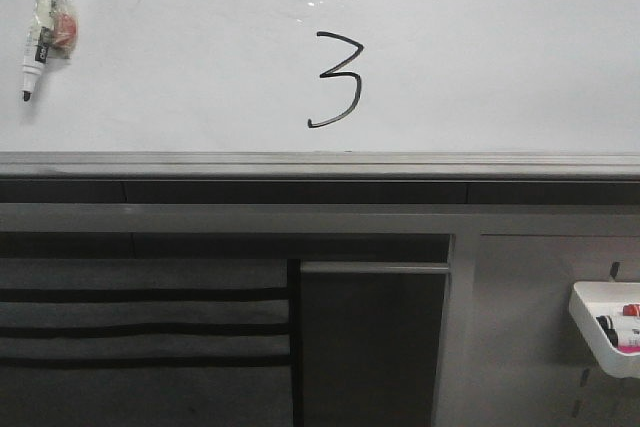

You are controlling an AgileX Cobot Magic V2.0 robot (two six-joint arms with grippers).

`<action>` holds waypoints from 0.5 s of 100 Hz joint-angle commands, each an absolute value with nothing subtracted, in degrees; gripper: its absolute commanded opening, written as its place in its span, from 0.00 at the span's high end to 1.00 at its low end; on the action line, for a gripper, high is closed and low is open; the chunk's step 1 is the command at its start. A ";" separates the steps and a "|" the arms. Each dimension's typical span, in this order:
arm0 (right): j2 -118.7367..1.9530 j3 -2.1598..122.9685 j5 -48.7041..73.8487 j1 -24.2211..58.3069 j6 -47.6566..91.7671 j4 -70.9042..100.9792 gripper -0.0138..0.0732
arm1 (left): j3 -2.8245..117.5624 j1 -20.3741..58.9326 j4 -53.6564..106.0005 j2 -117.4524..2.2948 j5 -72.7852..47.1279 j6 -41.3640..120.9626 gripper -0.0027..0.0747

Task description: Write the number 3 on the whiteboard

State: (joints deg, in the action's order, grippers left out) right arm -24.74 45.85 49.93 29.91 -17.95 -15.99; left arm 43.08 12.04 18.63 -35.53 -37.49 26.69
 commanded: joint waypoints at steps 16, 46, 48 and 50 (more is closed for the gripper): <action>-23.55 45.04 44.83 29.57 -18.07 -17.91 0.93 | 37.21 11.86 20.84 -33.27 -22.35 21.94 0.99; -23.55 45.04 44.84 29.57 -18.07 -17.91 0.93 | 33.48 11.86 24.89 -33.37 -22.09 20.86 0.99; -23.55 45.04 44.84 29.57 -18.07 -17.91 0.93 | 33.33 11.86 24.89 -33.37 -22.09 20.86 0.99; -23.55 45.04 44.84 29.57 -18.07 -17.91 0.93 | 33.21 11.86 24.89 -33.37 -22.09 20.86 0.99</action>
State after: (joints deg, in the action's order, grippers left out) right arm -23.17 43.90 48.65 29.91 -18.00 -16.12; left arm 32.21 12.04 23.33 -33.31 -26.44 21.62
